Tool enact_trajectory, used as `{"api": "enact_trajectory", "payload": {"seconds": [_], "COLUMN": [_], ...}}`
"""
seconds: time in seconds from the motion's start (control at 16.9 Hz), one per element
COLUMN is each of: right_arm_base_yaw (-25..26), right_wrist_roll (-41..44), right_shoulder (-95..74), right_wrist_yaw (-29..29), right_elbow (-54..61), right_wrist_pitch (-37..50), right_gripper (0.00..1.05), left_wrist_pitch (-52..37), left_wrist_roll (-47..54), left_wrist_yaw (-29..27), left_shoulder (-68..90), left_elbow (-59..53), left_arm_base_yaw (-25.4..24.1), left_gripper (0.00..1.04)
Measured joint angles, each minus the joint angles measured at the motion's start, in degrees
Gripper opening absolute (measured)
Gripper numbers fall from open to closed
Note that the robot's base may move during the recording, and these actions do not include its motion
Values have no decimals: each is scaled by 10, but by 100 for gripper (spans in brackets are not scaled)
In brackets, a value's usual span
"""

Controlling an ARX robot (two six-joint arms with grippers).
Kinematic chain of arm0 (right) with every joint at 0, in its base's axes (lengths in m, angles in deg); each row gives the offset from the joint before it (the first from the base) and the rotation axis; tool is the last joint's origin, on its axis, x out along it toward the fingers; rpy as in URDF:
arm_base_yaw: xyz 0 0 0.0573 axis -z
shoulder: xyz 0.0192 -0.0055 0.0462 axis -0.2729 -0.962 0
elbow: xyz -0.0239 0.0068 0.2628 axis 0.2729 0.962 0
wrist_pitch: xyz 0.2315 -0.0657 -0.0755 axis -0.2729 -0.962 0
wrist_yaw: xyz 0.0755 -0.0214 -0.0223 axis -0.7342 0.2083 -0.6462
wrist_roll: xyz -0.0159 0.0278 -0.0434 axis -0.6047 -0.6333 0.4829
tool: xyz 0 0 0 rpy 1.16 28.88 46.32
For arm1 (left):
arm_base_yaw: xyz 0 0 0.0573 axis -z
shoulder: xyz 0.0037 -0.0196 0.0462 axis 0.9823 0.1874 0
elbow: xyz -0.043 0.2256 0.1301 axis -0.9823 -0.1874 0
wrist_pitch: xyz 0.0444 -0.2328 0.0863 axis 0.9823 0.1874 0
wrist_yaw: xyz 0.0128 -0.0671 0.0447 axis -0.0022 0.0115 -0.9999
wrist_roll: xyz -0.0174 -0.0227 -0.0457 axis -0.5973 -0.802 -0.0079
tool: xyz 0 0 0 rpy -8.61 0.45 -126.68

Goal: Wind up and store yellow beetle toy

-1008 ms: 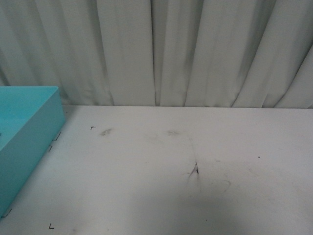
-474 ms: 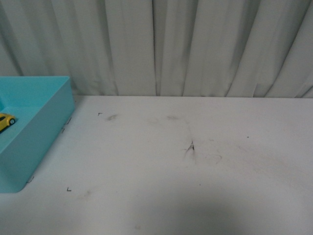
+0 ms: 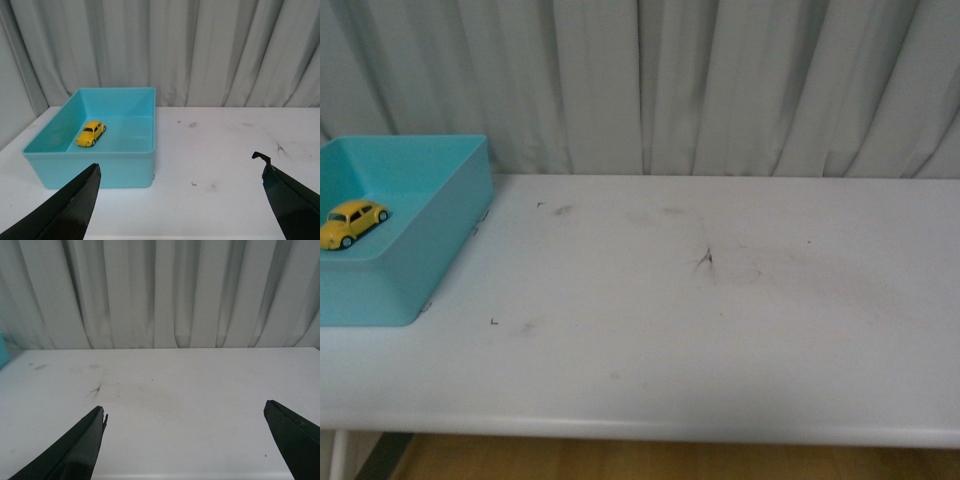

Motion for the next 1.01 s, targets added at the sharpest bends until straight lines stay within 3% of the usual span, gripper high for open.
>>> {"api": "enact_trajectory", "payload": {"seconds": [1.01], "right_arm_base_yaw": [0], "right_wrist_roll": [0], "right_shoulder": [0], "right_wrist_yaw": [0], "right_elbow": [0], "right_wrist_pitch": [0], "right_gripper": [98], "left_wrist_pitch": [0], "left_wrist_roll": [0], "left_wrist_yaw": [0], "left_shoulder": [0], "left_elbow": [0], "left_arm_base_yaw": [0], "left_gripper": [98]}}
